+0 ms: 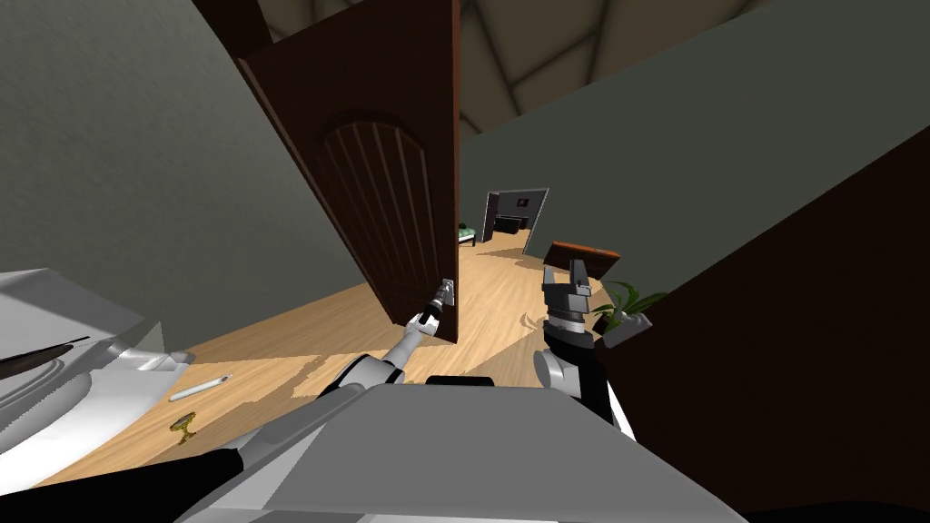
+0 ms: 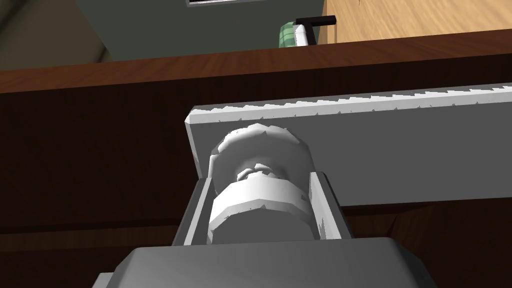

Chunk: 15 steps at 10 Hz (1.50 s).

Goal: Push the door open

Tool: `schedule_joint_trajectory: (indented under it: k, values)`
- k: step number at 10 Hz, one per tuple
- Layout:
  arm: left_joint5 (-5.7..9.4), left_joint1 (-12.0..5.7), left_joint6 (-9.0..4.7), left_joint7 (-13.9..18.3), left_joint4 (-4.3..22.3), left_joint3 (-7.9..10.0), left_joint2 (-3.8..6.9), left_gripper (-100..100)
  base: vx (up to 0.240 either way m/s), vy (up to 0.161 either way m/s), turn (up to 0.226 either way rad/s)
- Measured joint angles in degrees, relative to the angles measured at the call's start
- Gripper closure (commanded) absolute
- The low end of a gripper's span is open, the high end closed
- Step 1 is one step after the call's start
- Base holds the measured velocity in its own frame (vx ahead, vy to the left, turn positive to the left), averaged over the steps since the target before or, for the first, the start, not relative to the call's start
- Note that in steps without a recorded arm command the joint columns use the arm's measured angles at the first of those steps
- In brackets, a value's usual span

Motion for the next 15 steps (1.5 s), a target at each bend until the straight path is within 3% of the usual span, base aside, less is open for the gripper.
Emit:
schedule_joint_trajectory:
  k: [5, 7, 10, 13, 14, 15]
  values:
    - [0.09, 0.12, -0.02, -0.1, 1.2, 0.21, -0.02, 100, 0.040, -0.027, 0.017]
    - [0.18, 1.68, 1.02, -0.3, -0.8, 0.57, 0.29, 100, 0.152, -0.087, 0.038]
    - [0.79, -0.58, -0.67, -0.9, 3.0, 2.34, 0.44, 100, 0.164, -0.099, 0.033]
    - [1.09, 0.74, 0.27, -2.0, 0.6, 3.81, 0.45, 100, 0.185, -0.139, 0.067]
    - [1.39, -0.25, -0.37, -1.9, 2.6, 4.37, 1.08, 100, 0.120, -0.111, 0.057]
    - [1.47, 0.53, 0.13, -2.0, 1.0, 4.76, 1.31, 100, 0.158, -0.098, 0.032]
